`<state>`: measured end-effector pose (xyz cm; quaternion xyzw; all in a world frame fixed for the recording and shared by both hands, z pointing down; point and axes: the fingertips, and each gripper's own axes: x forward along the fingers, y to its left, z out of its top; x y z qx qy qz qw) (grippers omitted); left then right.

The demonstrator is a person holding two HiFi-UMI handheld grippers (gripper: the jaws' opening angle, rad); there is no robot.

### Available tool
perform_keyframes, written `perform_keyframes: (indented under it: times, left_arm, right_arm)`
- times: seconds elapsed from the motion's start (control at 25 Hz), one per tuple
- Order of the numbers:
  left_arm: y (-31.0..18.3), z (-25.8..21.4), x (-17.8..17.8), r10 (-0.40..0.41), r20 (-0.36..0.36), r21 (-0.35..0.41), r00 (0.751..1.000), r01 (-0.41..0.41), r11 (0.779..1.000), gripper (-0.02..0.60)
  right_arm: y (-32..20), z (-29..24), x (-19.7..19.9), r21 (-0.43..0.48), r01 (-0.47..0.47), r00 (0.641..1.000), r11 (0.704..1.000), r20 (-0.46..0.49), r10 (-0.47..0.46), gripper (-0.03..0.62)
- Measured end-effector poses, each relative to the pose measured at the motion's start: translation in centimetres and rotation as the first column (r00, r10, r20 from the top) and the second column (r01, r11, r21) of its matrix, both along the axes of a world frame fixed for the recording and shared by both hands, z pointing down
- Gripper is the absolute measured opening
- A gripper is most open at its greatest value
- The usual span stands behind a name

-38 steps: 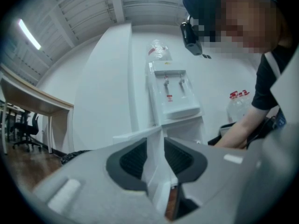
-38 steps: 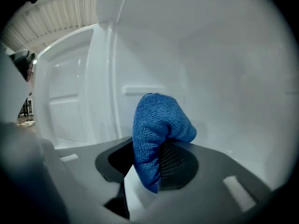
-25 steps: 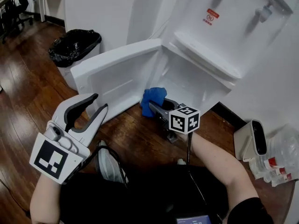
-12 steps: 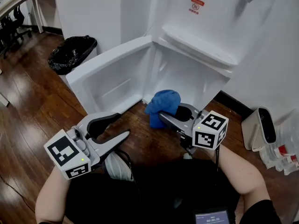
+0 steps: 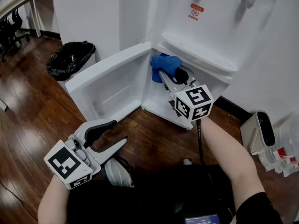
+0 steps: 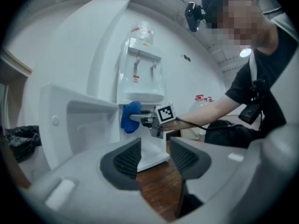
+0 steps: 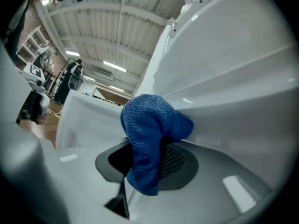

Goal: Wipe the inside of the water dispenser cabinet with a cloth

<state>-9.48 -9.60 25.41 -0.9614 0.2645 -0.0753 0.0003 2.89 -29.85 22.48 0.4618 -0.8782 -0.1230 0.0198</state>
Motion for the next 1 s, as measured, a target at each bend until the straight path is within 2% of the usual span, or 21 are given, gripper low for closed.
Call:
perform_keyframes:
  times: [0.12,0.28,0.4,0.52,0.6,0.8,0.88,1.0]
  left_arm:
    - [0.0,0.3,-0.2,0.0,0.032,0.022,0.999,-0.001,1.0,0.193]
    - [-0.1,-0.5,-0.4,0.016,0.007,0.033,1.0,-0.016,0.999,0.19]
    - [0.0,-0.3,-0.7,0.024,0.031,0.041,0.999,-0.025,0.999,0.189]
    - [0.0,0.4,-0.7,0.016,0.091,0.062,0.996,-0.022,0.998,0.187]
    - [0.1,0.8,-0.6,0.007,0.115,0.067,0.993,-0.015,0.998,0.187]
    - [0.1,1.2,-0.5,0.006,0.13,0.06,0.992,-0.014,0.998,0.186]
    - [0.1,1.3,-0.5,0.003,0.131,0.059,0.991,-0.01,0.998,0.186]
    - [0.0,1.3,-0.5,-0.002,0.138,0.055,0.99,-0.005,0.998,0.186]
  right_arm:
    - [-0.7,-0.7,-0.5,0.063,-0.048,0.998,0.997,0.038,0.046,0.127]
    - [0.0,-0.9,-1.8,0.081,-0.058,0.997,0.995,0.058,0.053,0.127]
    - [-0.7,-0.8,-2.9,0.05,-0.024,0.998,0.998,0.058,0.021,0.127]
    - [-2.3,-1.3,-3.4,-0.048,0.028,0.994,0.998,0.105,-0.023,0.129]
    - [-2.4,-1.3,-2.6,-0.065,-0.002,0.994,0.998,0.106,0.009,0.129]
    - [-0.4,-0.9,2.4,-0.071,-0.176,0.973,0.982,0.136,0.184,0.124]
    - [0.4,-0.8,4.2,-0.094,-0.204,0.963,0.974,0.159,0.217,0.124]
    - [1.1,-0.7,5.5,-0.091,-0.205,0.963,0.974,0.156,0.218,0.124]
